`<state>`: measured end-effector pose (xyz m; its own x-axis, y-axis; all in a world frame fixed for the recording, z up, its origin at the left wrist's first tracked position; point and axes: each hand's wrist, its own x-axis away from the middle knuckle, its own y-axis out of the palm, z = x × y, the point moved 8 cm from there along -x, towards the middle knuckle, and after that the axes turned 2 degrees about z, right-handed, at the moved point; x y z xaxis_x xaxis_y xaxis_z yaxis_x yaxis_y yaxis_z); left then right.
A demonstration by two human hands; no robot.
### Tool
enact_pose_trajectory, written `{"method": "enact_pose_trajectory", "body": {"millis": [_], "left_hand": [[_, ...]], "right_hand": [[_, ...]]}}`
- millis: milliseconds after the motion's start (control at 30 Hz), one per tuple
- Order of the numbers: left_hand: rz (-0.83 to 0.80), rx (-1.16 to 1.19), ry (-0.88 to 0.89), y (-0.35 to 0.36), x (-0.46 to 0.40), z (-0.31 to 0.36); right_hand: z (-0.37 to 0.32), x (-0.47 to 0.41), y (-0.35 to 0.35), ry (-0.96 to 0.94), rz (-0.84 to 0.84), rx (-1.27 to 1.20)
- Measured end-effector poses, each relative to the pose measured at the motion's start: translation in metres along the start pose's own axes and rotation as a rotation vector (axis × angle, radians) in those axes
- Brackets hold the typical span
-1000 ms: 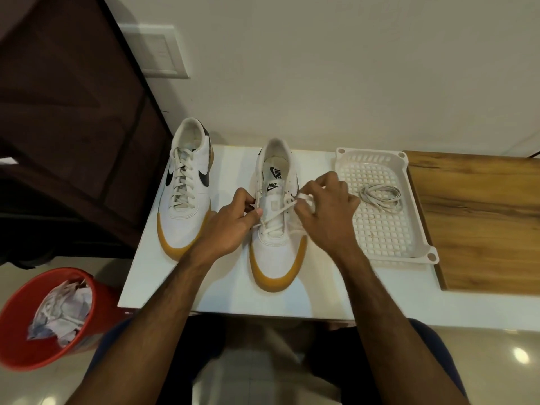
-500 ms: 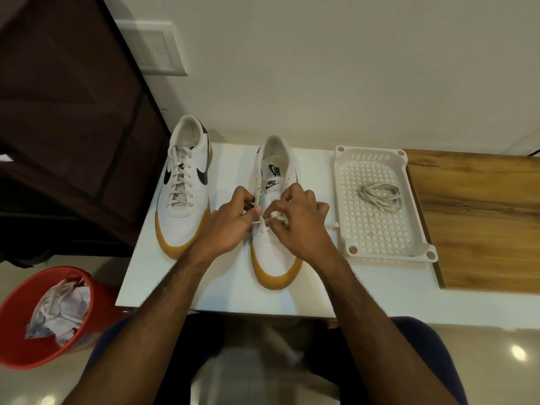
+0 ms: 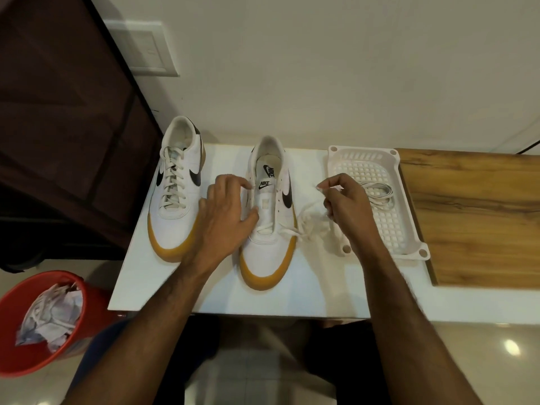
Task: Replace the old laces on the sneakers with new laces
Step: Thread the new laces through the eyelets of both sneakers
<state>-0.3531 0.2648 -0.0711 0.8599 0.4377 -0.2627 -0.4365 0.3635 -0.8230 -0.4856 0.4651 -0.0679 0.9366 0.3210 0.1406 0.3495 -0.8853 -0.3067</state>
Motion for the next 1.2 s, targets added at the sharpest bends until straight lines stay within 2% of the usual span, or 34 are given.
{"method": "enact_pose_trajectory", "body": {"millis": [100,200,333,467,567,700,867,900,967,1033,1067,1100,1133,1200], "left_hand": [[-0.027,-0.176,0.189,0.004,0.002,0.024],[-0.141,-0.185,0.239,0.017,0.007,0.029],[-0.174,-0.122,0.186,0.019,0.006,0.023],[-0.180,-0.130,0.106,0.020,0.004,0.026],[-0.139,-0.155,0.074,0.018,0.004,0.026],[-0.119,-0.063,0.103,0.019,0.004,0.027],[-0.075,0.103,0.131,0.007,0.003,0.026],[-0.041,0.180,0.078,0.001,0.001,0.018],[-0.009,0.428,-0.145,-0.007,-0.001,-0.009],[-0.084,0.637,-0.395,0.000,0.005,-0.035],[-0.129,0.638,-0.450,0.003,0.007,-0.040],[-0.144,0.570,-0.430,0.003,0.008,-0.041],[-0.121,0.468,-0.339,-0.001,0.007,-0.036],[-0.051,0.273,-0.085,-0.009,0.003,-0.014]], "right_hand": [[0.007,0.002,0.006,-0.019,-0.109,0.457],[0.014,0.007,0.022,0.030,-0.265,0.558],[0.008,0.006,0.030,-0.058,-0.192,0.698],[0.002,0.010,0.051,-0.151,-0.147,0.588],[0.001,0.013,0.061,-0.152,-0.075,0.634],[-0.001,0.014,0.060,-0.120,-0.031,0.641],[-0.015,0.020,0.061,-0.214,0.064,0.751],[-0.015,0.020,0.060,-0.214,0.074,0.734],[-0.010,0.018,0.057,-0.175,0.062,0.676],[-0.005,0.015,0.055,-0.119,0.036,0.602],[-0.004,0.014,0.055,-0.098,0.026,0.572],[-0.003,0.014,0.055,-0.084,0.016,0.551],[-0.002,0.013,0.056,-0.077,0.006,0.537],[-0.001,0.012,0.056,-0.066,-0.015,0.520]]}}
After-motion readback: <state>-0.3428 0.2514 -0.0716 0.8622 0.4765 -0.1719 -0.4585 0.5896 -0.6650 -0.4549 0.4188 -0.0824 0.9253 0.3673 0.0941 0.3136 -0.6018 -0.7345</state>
